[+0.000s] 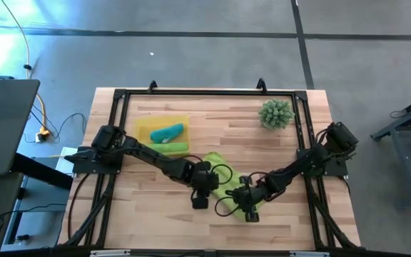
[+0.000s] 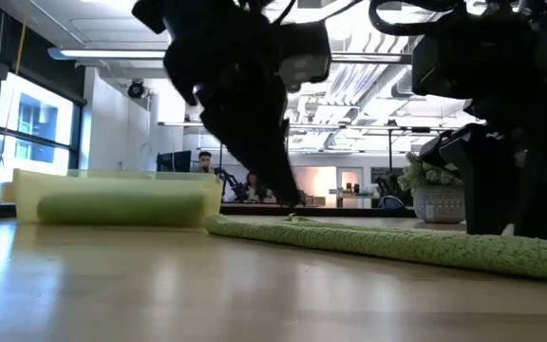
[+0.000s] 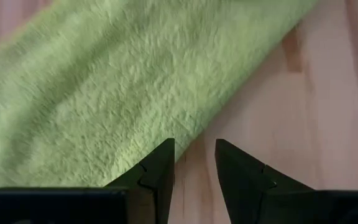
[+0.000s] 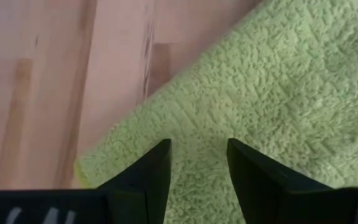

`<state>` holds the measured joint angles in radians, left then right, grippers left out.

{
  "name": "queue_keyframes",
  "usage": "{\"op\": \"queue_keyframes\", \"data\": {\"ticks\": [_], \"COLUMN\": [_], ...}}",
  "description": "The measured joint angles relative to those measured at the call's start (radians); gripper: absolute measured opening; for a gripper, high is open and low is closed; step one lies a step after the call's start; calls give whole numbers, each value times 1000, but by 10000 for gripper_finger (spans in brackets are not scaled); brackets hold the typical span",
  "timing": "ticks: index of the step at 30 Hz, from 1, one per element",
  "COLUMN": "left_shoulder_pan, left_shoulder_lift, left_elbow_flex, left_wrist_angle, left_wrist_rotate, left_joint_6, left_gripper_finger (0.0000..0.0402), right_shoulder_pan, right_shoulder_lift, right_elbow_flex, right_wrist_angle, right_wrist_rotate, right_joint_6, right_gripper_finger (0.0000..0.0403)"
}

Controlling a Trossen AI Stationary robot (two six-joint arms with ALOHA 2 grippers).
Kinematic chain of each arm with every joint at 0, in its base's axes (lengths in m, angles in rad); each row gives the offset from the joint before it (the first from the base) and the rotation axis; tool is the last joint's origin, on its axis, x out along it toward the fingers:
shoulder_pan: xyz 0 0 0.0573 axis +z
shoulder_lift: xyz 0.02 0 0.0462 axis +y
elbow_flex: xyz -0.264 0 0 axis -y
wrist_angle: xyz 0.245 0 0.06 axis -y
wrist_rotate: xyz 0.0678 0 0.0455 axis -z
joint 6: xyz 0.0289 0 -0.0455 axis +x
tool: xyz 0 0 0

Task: Roll microfiber towels into tight, uniform cylinder then place into a basket
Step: Fold the light green microfiber towel, then roll the light green microfiber towel

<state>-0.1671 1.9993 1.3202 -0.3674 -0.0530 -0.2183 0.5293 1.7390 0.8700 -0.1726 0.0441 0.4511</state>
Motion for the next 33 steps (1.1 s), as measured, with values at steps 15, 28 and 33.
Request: {"op": "queue_keyframes", "data": {"ticks": [15,28,33], "left_shoulder_pan": [96,261,249], "left_shoulder_lift": [14,12,-39], "left_elbow_flex": [-19,-29,5], "left_wrist_angle": [-237,-130,-136], "left_wrist_rotate": [-187,-321,-311], "left_joint_6": [12,46,125], "left_gripper_finger": [106,106,106], "right_shoulder_pan": [23,-27,-24], "right_shoulder_lift": [21,21,0], "right_elbow_flex": [0,0,0], "right_wrist_angle": [133,142,125], "right_wrist_rotate": [145,122,61], "right_joint_6": [-23,-49,-48], "right_gripper_finger": [149,149,149]}}
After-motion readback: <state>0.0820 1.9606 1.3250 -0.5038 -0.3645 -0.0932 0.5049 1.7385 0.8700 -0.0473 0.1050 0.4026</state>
